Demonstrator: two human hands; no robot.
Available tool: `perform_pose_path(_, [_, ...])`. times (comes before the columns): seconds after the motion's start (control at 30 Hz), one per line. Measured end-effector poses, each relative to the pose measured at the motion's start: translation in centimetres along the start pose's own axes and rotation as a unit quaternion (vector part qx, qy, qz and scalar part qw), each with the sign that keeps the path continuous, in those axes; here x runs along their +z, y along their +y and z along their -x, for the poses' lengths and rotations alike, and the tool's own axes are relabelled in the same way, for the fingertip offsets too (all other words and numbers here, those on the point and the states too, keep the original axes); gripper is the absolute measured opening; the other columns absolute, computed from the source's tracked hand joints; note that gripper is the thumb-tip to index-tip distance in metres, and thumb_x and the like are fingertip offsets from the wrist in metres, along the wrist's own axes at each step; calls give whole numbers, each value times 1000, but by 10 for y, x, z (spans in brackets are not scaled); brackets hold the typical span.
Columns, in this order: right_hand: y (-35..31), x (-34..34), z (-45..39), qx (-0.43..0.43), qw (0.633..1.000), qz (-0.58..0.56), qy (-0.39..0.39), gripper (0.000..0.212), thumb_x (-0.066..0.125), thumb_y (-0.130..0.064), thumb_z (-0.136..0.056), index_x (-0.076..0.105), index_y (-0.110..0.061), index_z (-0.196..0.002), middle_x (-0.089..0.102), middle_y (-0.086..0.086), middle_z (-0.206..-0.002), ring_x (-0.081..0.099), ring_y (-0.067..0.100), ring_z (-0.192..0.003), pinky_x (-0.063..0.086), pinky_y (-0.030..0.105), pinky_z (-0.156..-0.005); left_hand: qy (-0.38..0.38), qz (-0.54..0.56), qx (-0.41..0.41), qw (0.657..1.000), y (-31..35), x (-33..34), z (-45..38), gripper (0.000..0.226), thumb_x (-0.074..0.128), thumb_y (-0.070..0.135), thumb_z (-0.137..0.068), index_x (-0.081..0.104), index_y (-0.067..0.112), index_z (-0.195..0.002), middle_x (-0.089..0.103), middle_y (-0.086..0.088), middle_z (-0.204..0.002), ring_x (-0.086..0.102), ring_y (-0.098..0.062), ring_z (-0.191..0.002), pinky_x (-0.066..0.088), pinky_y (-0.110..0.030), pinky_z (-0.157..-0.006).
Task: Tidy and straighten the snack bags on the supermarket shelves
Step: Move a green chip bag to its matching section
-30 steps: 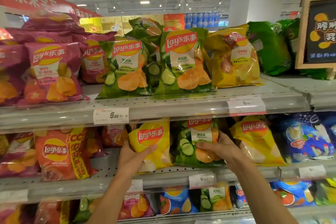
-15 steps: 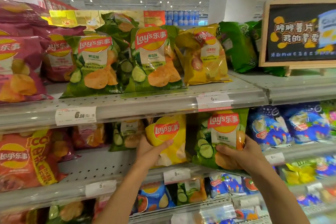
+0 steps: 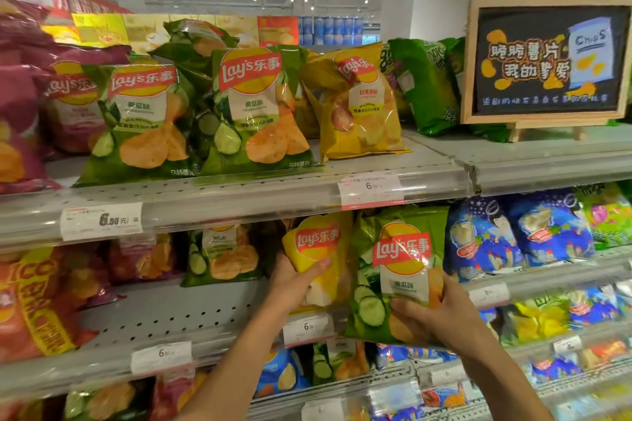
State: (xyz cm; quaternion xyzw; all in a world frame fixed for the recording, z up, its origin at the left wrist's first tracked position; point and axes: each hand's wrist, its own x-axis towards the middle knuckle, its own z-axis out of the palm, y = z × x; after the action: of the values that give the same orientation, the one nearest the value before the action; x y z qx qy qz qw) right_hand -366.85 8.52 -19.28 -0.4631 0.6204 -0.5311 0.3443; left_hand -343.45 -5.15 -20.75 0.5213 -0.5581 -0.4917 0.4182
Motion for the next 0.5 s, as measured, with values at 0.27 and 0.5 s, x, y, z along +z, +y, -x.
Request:
perform_pose_path(0.27, [7, 11, 4, -5, 1000, 1, -19, 57, 94, -11, -66, 63, -23, -112, 77, -16, -87, 72, -1, -78, 54, 12, -59, 36, -30, 15, 999, 0, 9, -6, 69, 84, 49, -73, 58, 18, -128, 70, -5, -115, 65, -22, -107, 53, -46, -97])
perform_pose_path(0.5, [19, -7, 17, 14, 999, -27, 18, 53, 93, -12, -66, 62, -25, -106, 76, -18, -83, 72, -1, -75, 54, 13, -58, 110, -23, 24, 993, -1, -4, -1, 77, 84, 53, -69, 48, 20, -129, 66, 1, -112, 63, -18, -99, 53, -36, -84])
